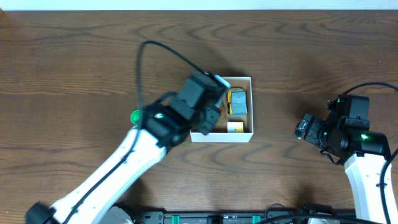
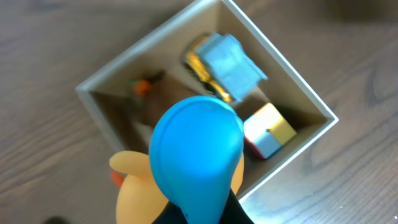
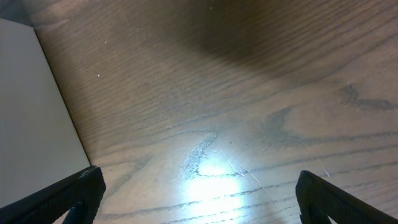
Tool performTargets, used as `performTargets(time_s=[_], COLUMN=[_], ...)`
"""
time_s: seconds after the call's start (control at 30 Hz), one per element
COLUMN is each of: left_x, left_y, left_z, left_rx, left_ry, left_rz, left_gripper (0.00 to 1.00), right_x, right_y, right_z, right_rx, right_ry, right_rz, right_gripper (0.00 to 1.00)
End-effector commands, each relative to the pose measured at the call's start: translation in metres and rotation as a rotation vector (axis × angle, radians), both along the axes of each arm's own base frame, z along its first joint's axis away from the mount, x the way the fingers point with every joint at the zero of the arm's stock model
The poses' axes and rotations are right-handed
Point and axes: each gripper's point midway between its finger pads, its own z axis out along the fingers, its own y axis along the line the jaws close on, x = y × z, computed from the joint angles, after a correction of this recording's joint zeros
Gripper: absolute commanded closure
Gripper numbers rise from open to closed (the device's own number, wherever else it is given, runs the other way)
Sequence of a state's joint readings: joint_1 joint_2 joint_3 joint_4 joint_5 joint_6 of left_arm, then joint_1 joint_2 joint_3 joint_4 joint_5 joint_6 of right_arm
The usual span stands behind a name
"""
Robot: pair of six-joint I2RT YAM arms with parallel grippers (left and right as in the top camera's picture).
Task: Pack container
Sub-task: 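Lift the duck with the left gripper and place it in the box, then move the left gripper to the green round toy and grasp it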
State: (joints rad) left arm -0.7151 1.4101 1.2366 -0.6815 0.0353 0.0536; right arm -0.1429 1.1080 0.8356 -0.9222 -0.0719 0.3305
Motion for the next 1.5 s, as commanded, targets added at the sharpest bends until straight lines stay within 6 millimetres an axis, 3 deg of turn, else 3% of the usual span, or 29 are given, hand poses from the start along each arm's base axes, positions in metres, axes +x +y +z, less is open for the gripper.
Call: performTargets(time_s=[0.0,0.2,0.43,0.47,0.53,0.6,0.67,0.97,1.07,1.23,1.27,1.3,1.37,1.47], left_x=[-0.003,-0.010,-0.010,-0.010,-0.010,-0.010,-0.010,-0.010,-0.011,-0.003,0.000,0.004,0.011,0.027], left_y=[-0.016,-0.019,-0.018,-0.018,-0.018,-0.018,-0.018,-0.018,-0.016,0.015,0.025,0.038,0.061,0.111], left_z=[-0.017,-0.046,-0.056,-0.056,-0.056,-0.056,-0.056,-0.056,-0.056,-0.038,-0.028,-0.016,0.005,0.036], left_rx=[0.007,0.070,0.090,0.090,0.090,0.090,0.090,0.091,0.097,0.133,0.124,0.108,0.070,-0.019], left_ry=[0.045,0.124,0.144,0.144,0.145,0.145,0.145,0.145,0.149,0.099,0.078,0.052,0.007,-0.048], left_rz=[-0.003,-0.007,-0.006,-0.006,-0.006,-0.006,-0.006,-0.006,-0.005,0.105,0.137,0.173,0.242,0.435], left_gripper=[0.94,0.94,0.93,0.87,0.64,0.57,0.41,0.41,0.49,0.46,0.38,0.20,0.02,0.02], right_x=[-0.001,-0.001,-0.001,-0.001,-0.001,-0.001,-0.001,-0.001,-0.001,-0.001,-0.001,-0.001,-0.001,-0.001], right_y=[0.001,0.001,0.001,0.001,0.001,0.001,0.001,0.001,0.001,0.001,0.001,0.001,0.001,0.001], right_z=[-0.002,-0.002,-0.002,-0.002,-0.002,-0.002,-0.002,-0.002,-0.002,-0.002,-0.002,-0.002,-0.002,-0.002], right_rx=[0.000,0.000,0.000,0.000,0.000,0.000,0.000,-0.001,-0.001,-0.001,-0.001,-0.001,-0.001,-0.001], right_ry=[0.009,0.008,0.008,0.008,0.009,0.008,0.009,0.008,0.008,0.008,0.008,0.008,0.008,0.008], right_rz=[0.015,0.015,0.015,0.015,0.015,0.015,0.015,0.014,0.014,0.015,0.015,0.015,0.015,0.014], right_gripper=[0.01,0.01,0.01,0.01,0.01,0.01,0.01,0.01,0.01,0.01,0.01,0.01,0.01,0.01])
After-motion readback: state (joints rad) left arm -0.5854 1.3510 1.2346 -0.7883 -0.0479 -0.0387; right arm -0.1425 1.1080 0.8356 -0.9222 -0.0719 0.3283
